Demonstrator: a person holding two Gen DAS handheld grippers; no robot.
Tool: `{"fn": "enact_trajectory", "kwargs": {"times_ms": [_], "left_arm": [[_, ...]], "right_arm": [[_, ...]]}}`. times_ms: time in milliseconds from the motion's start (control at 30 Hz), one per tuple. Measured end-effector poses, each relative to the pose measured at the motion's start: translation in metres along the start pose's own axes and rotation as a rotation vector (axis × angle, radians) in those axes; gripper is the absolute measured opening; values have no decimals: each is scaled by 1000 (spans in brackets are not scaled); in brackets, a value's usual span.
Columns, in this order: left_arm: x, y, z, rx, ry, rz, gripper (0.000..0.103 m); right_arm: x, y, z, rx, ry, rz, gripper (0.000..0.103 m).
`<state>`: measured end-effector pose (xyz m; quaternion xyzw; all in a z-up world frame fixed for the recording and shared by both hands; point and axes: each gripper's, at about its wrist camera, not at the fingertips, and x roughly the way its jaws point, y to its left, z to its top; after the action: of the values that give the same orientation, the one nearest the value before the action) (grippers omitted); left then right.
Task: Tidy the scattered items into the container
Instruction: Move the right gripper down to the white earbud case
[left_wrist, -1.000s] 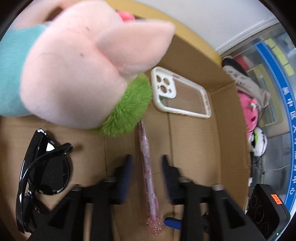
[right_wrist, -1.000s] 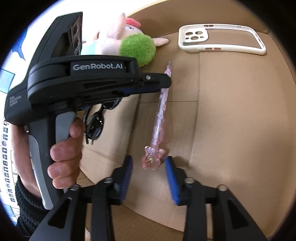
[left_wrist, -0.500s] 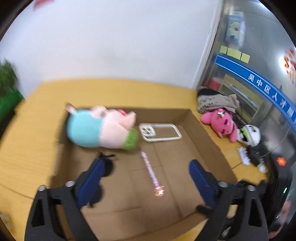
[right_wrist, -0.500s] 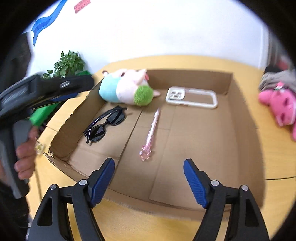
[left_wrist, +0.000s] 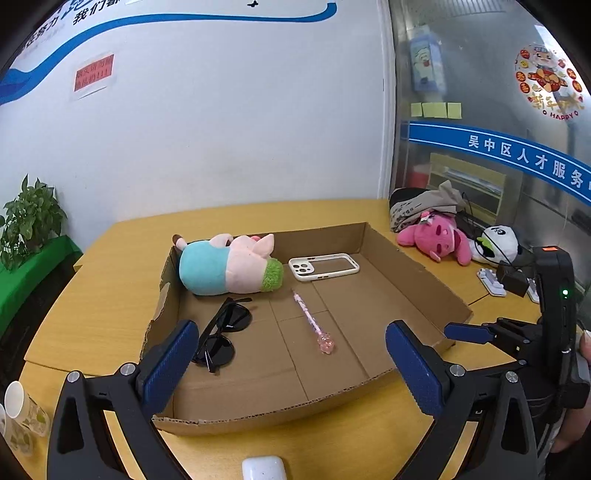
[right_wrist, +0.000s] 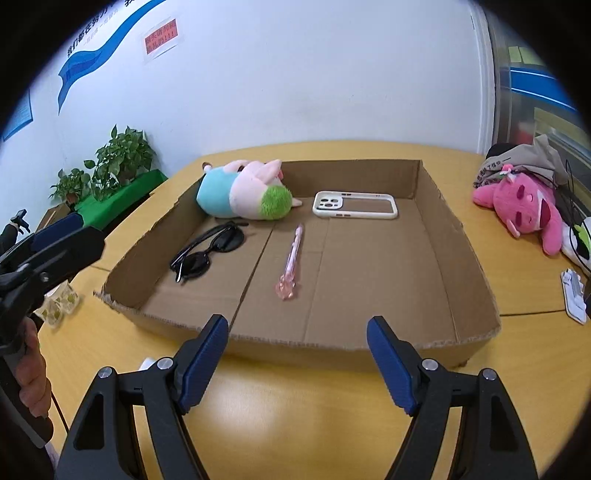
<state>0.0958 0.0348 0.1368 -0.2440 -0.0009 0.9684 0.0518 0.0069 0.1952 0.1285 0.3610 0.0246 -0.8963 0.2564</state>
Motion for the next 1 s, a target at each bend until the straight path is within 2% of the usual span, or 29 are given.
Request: {"fn": "enact_trajectory", "kwargs": {"times_ms": [333,633,767,833,933,1000], "left_arm": [[2,8,-26,-18,70,7,103],[28,8,-91,14,284,-8,103],[42,15,-112,-20,371,-20,102],[48,19,-119,-43,409,-30,100],[55,23,-127,-58,447,-34,90],[61,24,-131,-67,478,-41,75]], "right_arm": [[-4,-3,-10,16,0,26,78],[9,-1,-30,19,65,85,78],[16,11,-44,-25,119,194,78],[19,20,-50,-50,135,218,78],[25,31,-57,-75,167,257,77],[28,37,-60,-91,183,268,77]]}}
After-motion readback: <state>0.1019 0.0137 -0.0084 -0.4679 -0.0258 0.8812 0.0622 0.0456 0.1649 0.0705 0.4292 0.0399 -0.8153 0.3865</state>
